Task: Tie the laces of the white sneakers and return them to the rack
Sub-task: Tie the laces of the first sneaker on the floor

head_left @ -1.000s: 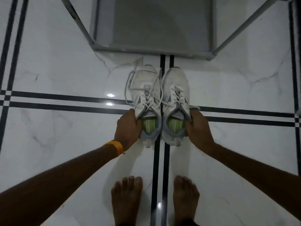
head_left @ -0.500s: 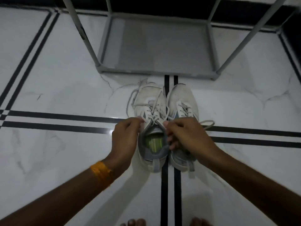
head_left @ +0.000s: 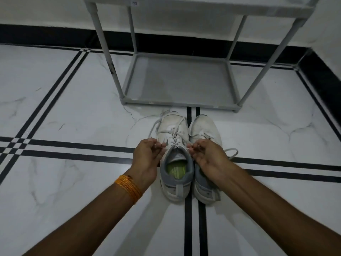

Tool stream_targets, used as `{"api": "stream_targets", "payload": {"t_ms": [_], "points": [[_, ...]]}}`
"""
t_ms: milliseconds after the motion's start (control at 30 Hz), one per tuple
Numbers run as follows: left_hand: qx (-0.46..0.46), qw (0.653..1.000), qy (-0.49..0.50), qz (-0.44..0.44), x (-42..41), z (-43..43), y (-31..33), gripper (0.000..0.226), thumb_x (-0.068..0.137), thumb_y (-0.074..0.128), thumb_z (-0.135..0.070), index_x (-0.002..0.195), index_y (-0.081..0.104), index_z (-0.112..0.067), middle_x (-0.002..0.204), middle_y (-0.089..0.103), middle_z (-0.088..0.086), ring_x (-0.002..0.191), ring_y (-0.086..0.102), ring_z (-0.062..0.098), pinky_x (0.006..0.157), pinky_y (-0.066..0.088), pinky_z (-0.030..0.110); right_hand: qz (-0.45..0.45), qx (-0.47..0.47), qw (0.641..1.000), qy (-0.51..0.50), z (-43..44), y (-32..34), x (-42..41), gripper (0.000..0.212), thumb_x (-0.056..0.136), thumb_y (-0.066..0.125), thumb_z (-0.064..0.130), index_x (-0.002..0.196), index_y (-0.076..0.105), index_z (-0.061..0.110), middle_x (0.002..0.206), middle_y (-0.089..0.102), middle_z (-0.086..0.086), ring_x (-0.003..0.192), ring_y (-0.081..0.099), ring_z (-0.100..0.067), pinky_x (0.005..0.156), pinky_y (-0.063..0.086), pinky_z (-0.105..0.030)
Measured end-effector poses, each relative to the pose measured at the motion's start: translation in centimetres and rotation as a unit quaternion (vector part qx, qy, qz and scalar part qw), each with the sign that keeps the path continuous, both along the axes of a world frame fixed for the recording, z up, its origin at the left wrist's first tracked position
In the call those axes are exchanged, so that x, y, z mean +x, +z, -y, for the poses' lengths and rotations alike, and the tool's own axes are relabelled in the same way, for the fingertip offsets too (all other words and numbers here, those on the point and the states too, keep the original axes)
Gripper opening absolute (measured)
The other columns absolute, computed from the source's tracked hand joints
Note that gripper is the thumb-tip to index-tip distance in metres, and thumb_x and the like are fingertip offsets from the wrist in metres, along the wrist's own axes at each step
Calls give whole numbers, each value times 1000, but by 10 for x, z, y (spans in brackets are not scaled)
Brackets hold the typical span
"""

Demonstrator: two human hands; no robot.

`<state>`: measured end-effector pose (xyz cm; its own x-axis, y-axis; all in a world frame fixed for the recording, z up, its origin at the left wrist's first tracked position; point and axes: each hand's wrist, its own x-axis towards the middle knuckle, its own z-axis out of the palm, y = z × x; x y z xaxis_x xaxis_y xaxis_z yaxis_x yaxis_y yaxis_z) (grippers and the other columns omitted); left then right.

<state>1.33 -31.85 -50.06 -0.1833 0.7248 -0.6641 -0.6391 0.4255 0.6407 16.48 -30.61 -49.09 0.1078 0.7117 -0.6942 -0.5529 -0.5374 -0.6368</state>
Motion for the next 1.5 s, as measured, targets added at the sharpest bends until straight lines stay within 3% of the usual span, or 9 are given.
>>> {"api": "stream_targets", "payload": {"t_ms": [300,467,633,800,967,1067,1233,1367,1500], "points": [[79,992,-41,-87,9,-7,1,22,97,43,-6,79,54,-8,62,49,6,62,53,18,62,49,25,213,94,964,131,-1,-7,3,21,92,44,-1,77,54,9,57,46,-2,56,45,-14,49,36,-23],[296,872,-231,-314,8,-24,43,29,104,39,-21,98,58,0,90,71,6,87,70,8,75,55,16,356,212,831,371,-8,15,3,16,93,56,16,100,70,19,84,68,10,73,63,-4,64,47,-18],[378,729,-379,-426,26,-56,67,24,101,47,-26,96,64,-10,98,73,1,98,68,15,85,57,37,444,275,739,426,-23,31,-14,18,94,55,8,109,63,13,96,65,4,91,62,-7,75,48,-17],[392,709,-369,-455,22,-64,61,37,104,38,-36,91,58,-7,79,64,11,72,64,25,67,54,45,368,288,815,342,-29,59,9,34,97,44,22,72,66,18,70,66,-5,63,57,-13,59,41,-25],[376,719,-379,-445,15,-48,53,26,102,42,-34,109,61,-18,80,62,-12,72,60,0,65,46,11,354,320,821,313,-35,65,19,36,100,46,27,83,69,4,65,66,-3,57,57,-10,53,43,-25],[356,723,-406,-431,8,-48,50,31,83,61,-29,113,61,-22,102,68,-6,93,64,7,80,52,15,334,332,833,291,-41,68,23,33,100,48,26,91,71,4,74,70,-11,56,60,-12,49,43,-21],[402,555,-308,-659,13,-40,42,13,78,72,-27,83,61,-23,54,51,-12,45,44,9,51,47,31,401,360,798,270,-45,69,17,31,100,47,30,89,70,12,67,65,-13,50,60,-9,48,41,-18],[445,418,-232,-758,15,-38,45,41,89,60,-30,125,59,-10,53,60,1,37,44,14,40,42,21,455,353,773,266,-48,68,10,32,101,46,31,85,67,12,59,57,5,42,53,-2,48,42,-13],[504,282,-227,-784,5,-41,39,40,88,71,-23,123,61,-8,54,61,3,36,47,16,38,41,22,392,300,814,306,-57,60,15,34,99,50,34,88,74,12,57,57,2,46,50,-8,45,40,-19]]}}
